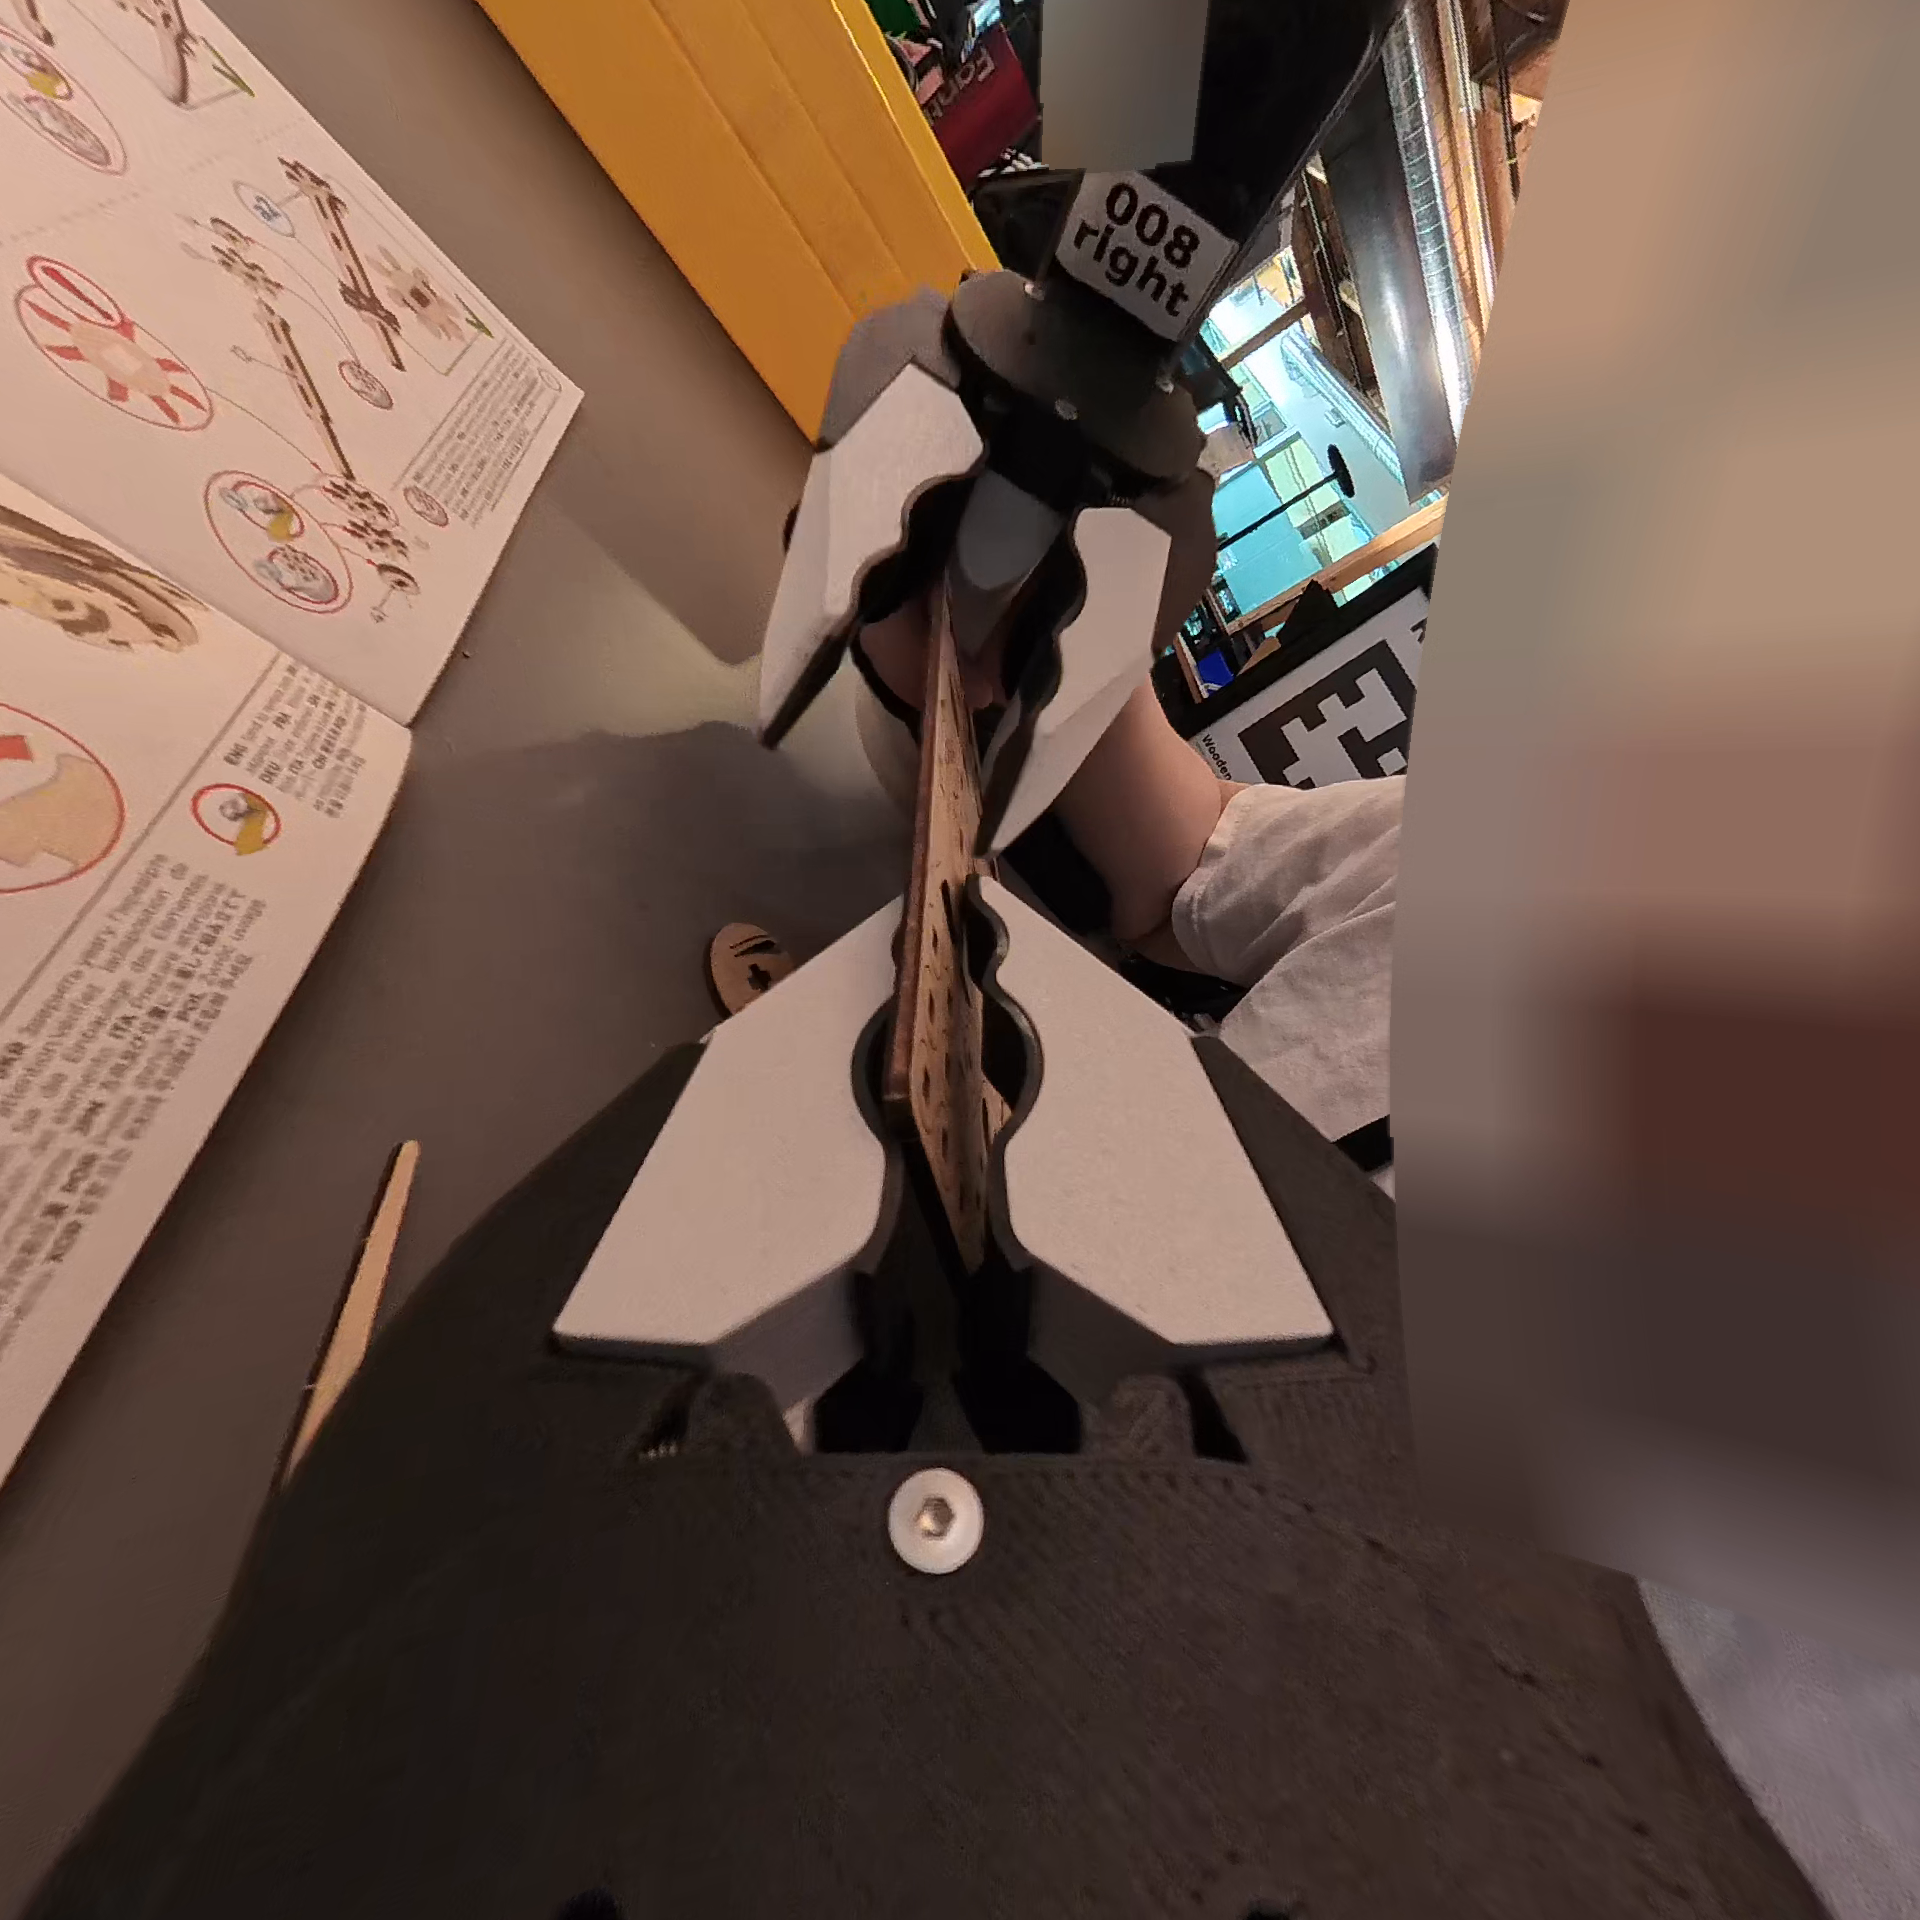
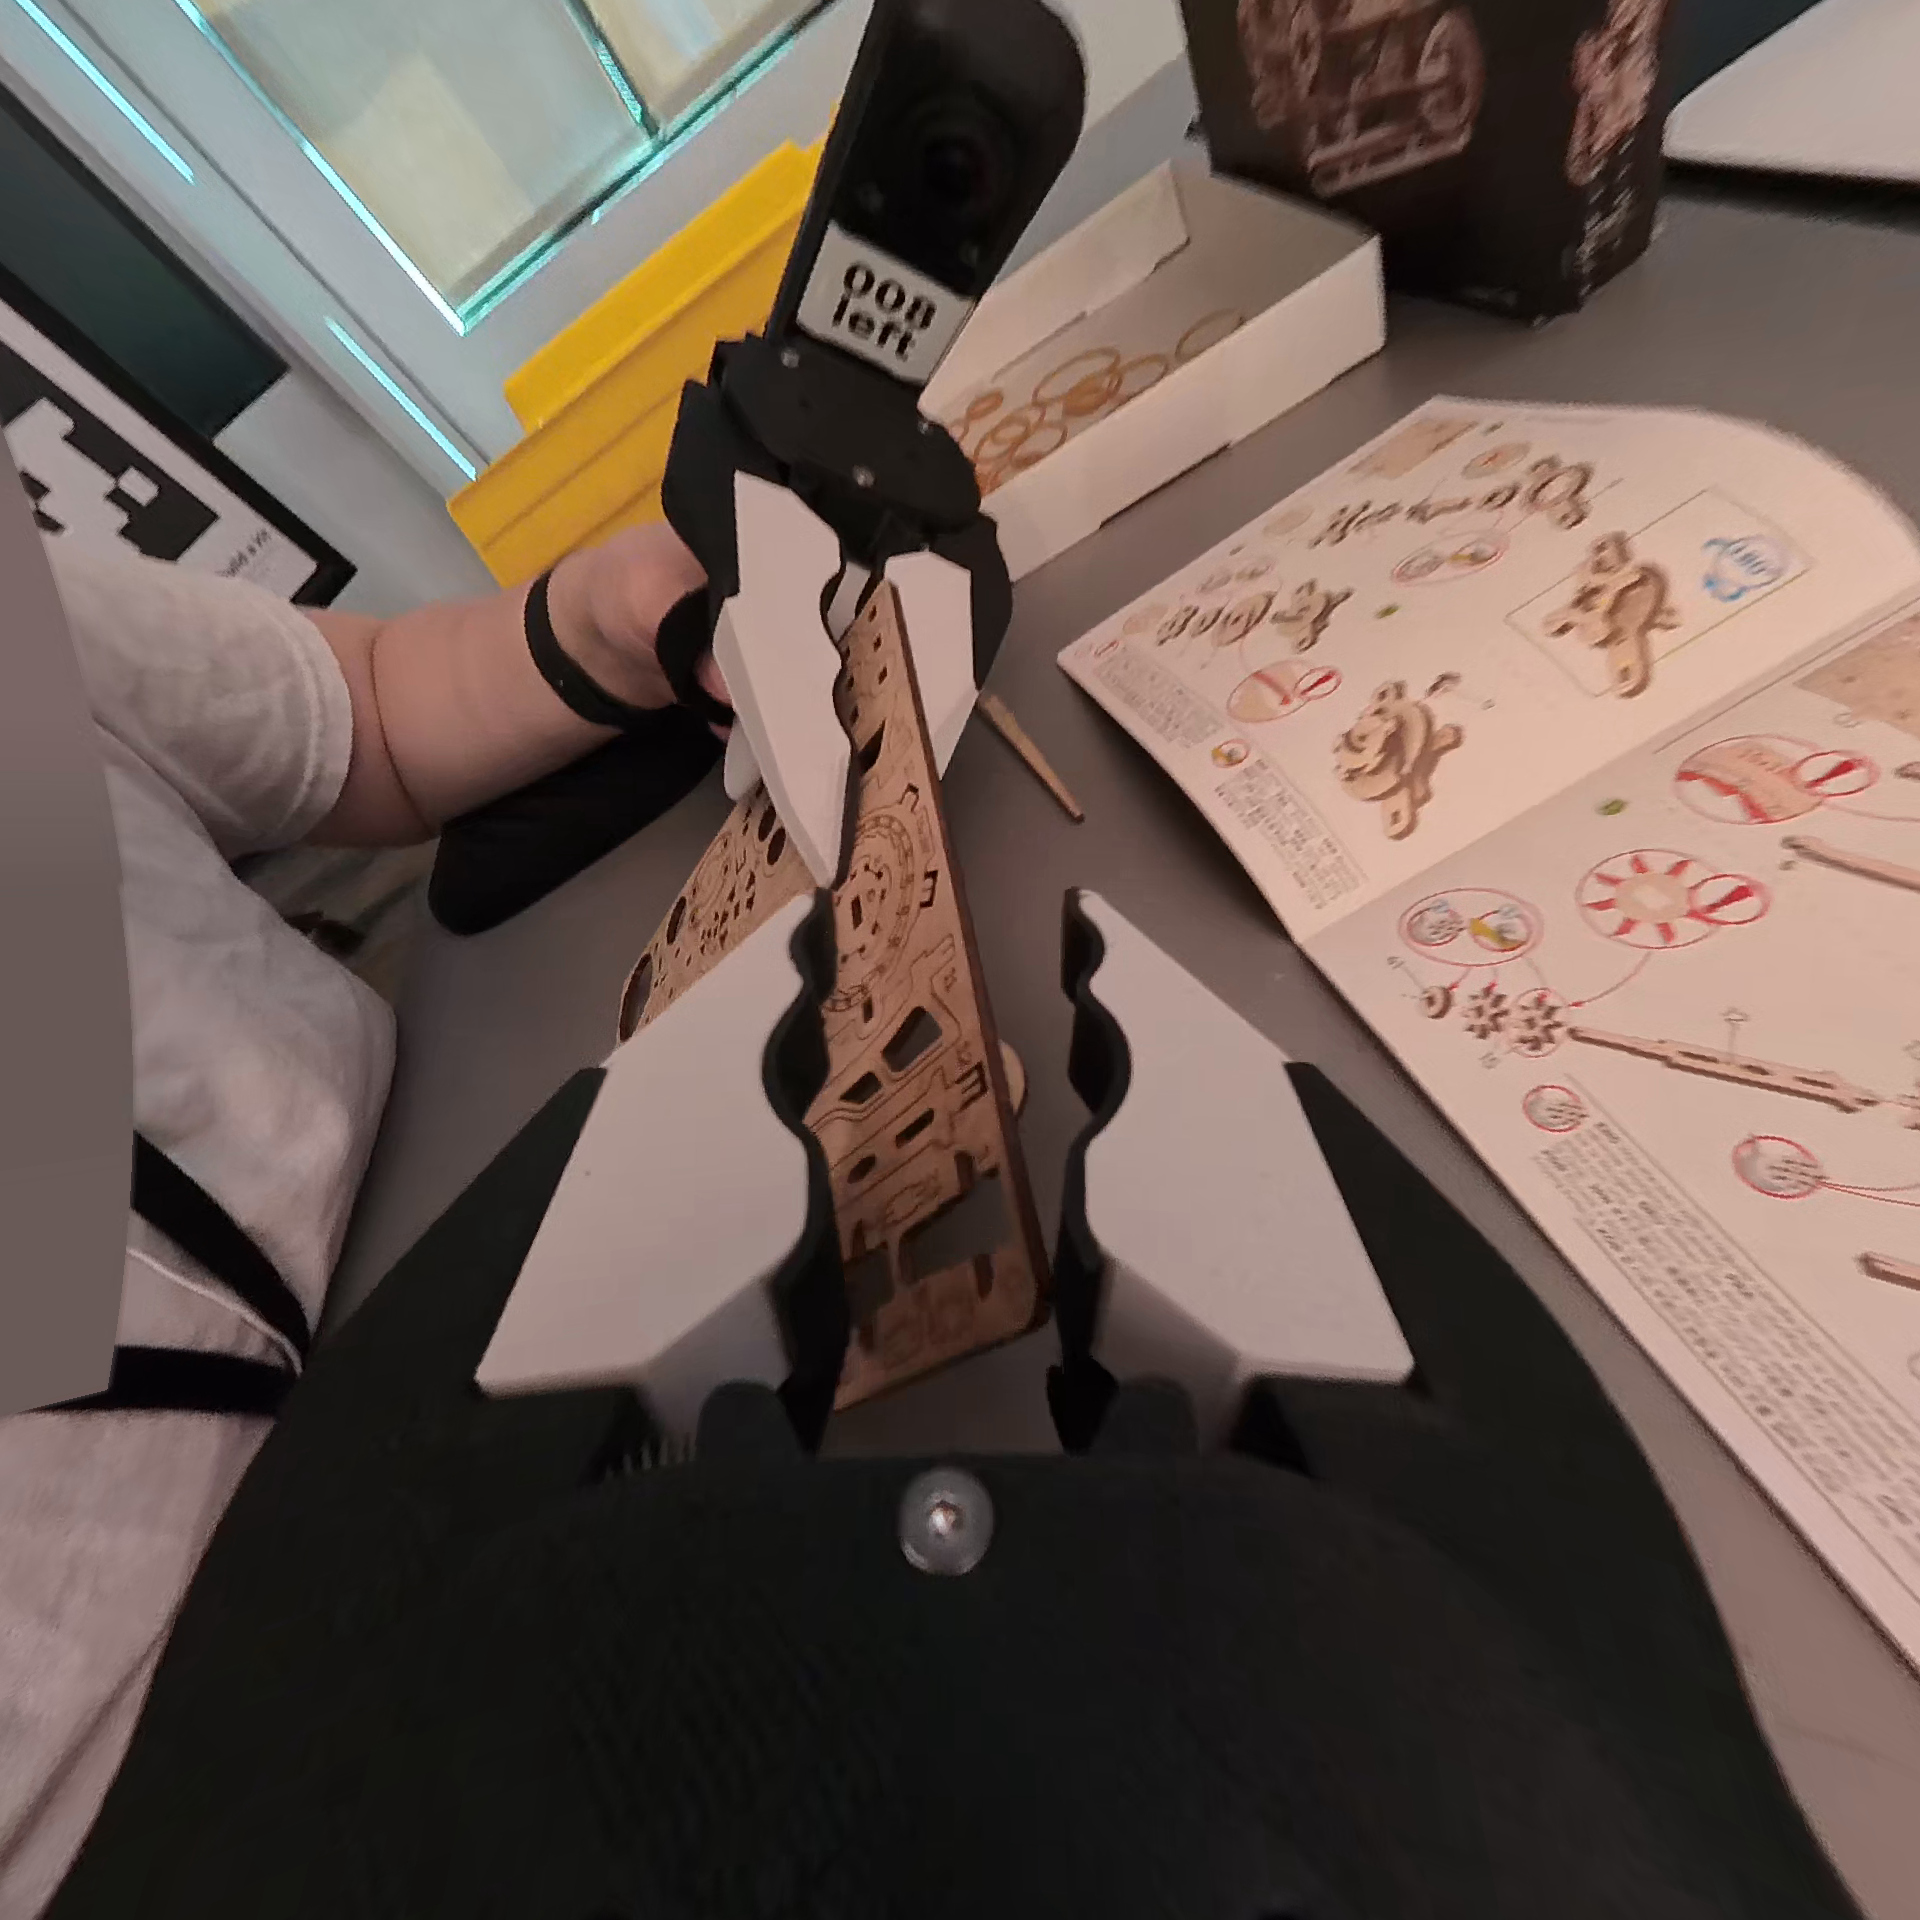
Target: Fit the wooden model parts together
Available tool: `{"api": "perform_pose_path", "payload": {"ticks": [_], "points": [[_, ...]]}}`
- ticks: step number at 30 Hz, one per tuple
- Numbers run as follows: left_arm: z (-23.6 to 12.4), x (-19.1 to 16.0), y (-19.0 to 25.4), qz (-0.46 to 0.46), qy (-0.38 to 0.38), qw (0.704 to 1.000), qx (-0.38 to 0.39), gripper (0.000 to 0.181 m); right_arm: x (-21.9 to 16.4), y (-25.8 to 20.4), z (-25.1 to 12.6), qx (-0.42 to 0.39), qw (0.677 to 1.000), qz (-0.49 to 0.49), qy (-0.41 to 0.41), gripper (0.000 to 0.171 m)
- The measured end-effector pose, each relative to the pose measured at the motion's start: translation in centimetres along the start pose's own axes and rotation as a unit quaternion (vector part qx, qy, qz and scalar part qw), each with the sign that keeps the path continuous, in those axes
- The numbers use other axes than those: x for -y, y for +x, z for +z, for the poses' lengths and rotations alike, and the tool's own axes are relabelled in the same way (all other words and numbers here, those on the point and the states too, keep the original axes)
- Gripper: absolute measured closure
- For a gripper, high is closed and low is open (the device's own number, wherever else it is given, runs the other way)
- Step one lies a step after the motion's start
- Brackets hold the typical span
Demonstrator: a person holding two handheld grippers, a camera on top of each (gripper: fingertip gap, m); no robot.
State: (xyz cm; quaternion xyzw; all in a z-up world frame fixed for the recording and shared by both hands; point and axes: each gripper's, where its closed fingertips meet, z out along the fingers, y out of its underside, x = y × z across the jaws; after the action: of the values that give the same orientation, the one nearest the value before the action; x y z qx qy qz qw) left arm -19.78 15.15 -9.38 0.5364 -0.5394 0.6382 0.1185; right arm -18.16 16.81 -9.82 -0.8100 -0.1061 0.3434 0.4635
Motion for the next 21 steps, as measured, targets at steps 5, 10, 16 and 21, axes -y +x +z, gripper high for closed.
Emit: {"api": "perform_pose_path", "payload": {"ticks": [5,10,16,21], "points": [[0.5,-0.7,0.1,-0.008,-0.016,1.0,-0.008,0.179,-1.1,-1.3,0.3,0.054,0.997,0.031,-0.033,0.149],[0.6,-0.9,1.1,0.047,-0.026,0.998,-0.016,0.178,-0.9,-2.4,0.2,0.087,0.996,0.02,-0.033,0.152],[0.8,-1.1,1.6,0.09,-0.032,0.995,-0.007,0.177,-0.7,-3.1,0.0,0.091,0.995,-0.007,-0.032,0.152],[0.8,-1.2,1.5,0.085,-0.035,0.996,-0.006,0.177,-0.8,-2.9,0.1,0.084,0.996,-0.01,-0.037,0.151]]}}
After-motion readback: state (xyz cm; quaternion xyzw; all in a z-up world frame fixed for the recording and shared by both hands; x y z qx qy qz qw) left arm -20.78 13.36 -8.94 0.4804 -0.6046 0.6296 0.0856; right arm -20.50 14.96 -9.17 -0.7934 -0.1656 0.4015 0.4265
